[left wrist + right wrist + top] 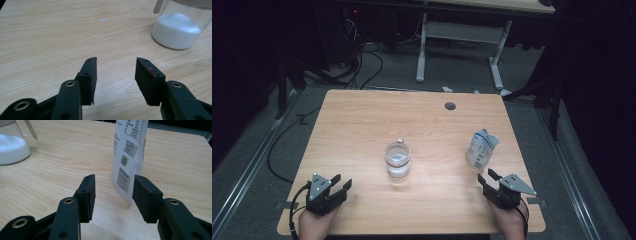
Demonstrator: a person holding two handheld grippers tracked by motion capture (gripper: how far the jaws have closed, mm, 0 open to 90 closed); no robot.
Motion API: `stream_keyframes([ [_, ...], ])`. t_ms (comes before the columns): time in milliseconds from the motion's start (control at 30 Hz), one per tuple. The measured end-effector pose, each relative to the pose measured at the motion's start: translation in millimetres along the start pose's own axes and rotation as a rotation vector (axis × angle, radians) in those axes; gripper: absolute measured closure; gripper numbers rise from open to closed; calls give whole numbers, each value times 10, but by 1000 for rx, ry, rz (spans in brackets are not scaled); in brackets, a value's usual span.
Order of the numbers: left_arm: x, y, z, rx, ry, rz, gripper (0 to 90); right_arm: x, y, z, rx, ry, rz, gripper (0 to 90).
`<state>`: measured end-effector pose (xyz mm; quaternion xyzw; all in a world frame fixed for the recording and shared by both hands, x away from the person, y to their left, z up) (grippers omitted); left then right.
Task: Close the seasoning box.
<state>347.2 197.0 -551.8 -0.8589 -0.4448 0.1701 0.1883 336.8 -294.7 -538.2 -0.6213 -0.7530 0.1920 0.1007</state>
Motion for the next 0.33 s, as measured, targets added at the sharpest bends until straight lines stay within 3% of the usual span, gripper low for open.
stream_keyframes([
  [333, -9, -7, -21, -3, 2, 5, 518, 16, -14, -5, -5, -8, -3, 532],
])
Point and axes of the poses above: each handheld gripper's, and its own axes: y roughly forward along the jaws, z roughly out of its underside, x roughly to its left, the point moved 6 cm from there along y, roughly forward along the jaws, and after that the axes turned 9 degrees about z, right-handed, at the moved point
